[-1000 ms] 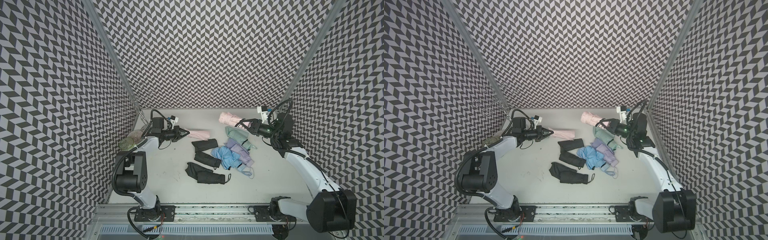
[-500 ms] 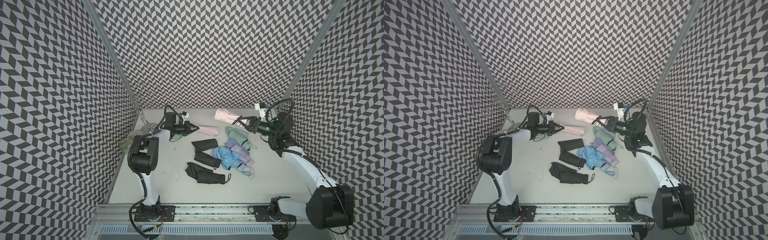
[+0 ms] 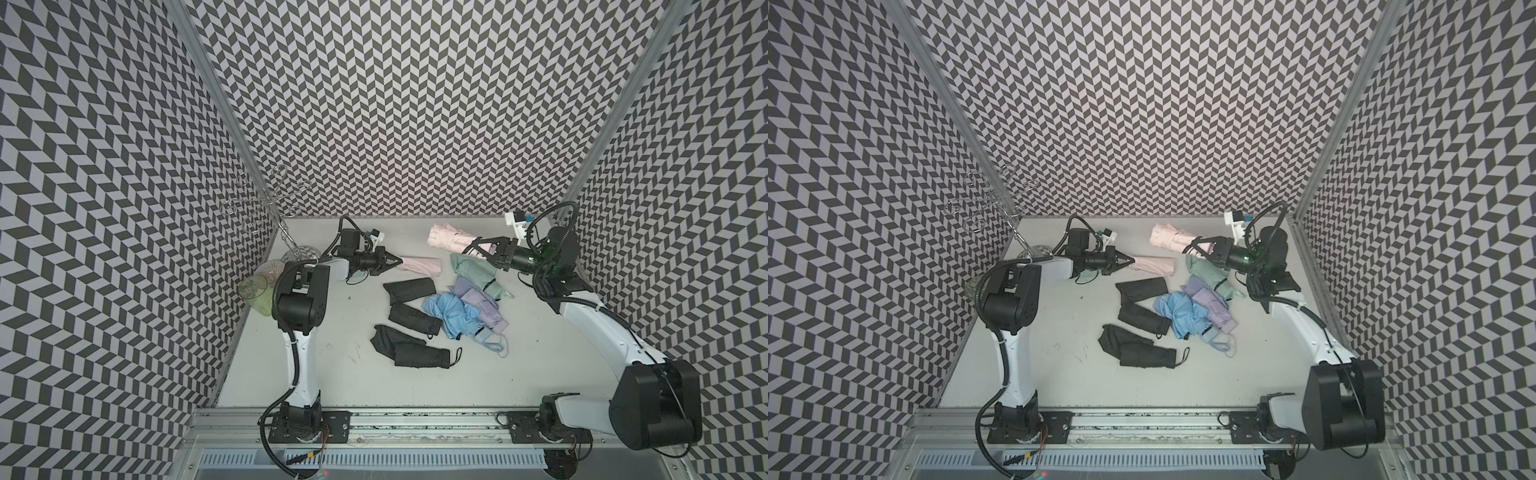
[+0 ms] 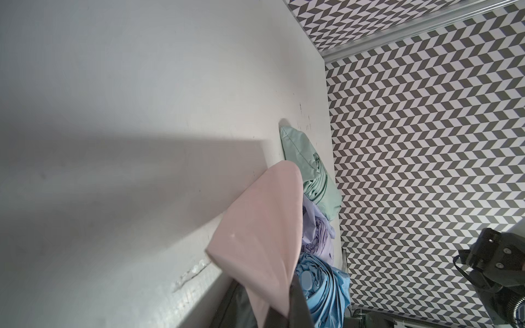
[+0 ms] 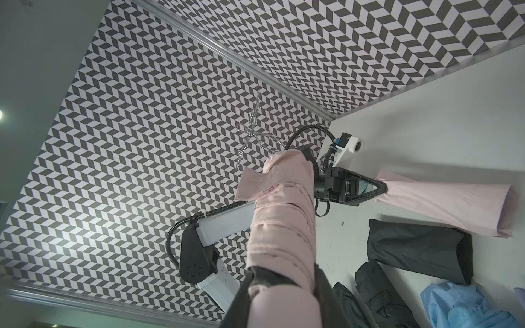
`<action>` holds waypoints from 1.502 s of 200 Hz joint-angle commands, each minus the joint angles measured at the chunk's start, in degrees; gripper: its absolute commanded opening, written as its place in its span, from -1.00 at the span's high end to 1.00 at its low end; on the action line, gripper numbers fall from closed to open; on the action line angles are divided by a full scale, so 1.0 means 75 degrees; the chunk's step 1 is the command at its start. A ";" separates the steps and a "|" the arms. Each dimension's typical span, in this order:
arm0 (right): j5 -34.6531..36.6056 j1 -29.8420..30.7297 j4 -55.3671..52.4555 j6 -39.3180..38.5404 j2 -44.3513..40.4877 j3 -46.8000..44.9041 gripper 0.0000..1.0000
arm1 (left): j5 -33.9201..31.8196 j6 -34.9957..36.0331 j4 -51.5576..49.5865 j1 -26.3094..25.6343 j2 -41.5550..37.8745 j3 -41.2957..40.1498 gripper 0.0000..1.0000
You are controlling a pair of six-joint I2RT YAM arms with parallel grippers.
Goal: Take umbrellas out of sleeves
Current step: Place the umbrella sleeve at the center of the board, then place the umbrella in the umbrella sleeve.
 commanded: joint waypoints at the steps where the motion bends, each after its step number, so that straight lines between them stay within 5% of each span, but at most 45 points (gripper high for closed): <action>1: -0.0143 0.0037 0.0722 -0.0072 0.0011 -0.0049 0.69 | -0.0158 0.0295 -0.0294 -0.0026 0.0212 0.0378 0.85; 16: -0.0158 0.0036 0.0655 -0.0129 0.0022 -0.0062 0.69 | -0.0210 0.0410 -0.0542 -0.0026 0.0345 0.0527 0.77; 56: -0.0171 0.0031 0.0543 -0.0227 0.0165 -0.0050 0.68 | -0.0488 0.0701 -0.1066 -0.0026 0.0461 0.0764 -0.05; 64: -0.0171 0.0038 0.0554 -0.0216 0.0168 -0.0039 0.69 | -0.0538 0.0771 -0.1180 -0.0024 0.0462 0.0822 -0.29; 72: -0.0171 0.0035 0.0555 -0.0219 0.0202 -0.0015 0.69 | -0.0579 0.0827 -0.1266 -0.0019 0.0454 0.0863 -0.91; 75: -0.0171 0.0032 0.0555 -0.0213 0.0214 -0.0004 0.68 | -0.0606 0.0841 -0.1302 -0.0009 0.0457 0.0875 -0.97; 149: 0.0134 0.0050 0.0391 -0.0193 0.0556 0.0388 0.69 | -0.2312 0.2182 -0.3256 0.0055 -0.0216 0.1638 -0.98; 217: -0.0153 0.0488 -0.0447 -0.0702 0.2526 0.1750 0.69 | -0.3666 0.2912 -0.4363 0.0296 -0.2014 0.1540 -0.98; 300: -0.0732 0.1106 -0.1211 -0.1553 0.5117 0.3214 0.70 | -0.3659 0.3002 -0.5007 0.1077 -0.3890 -0.0022 -0.98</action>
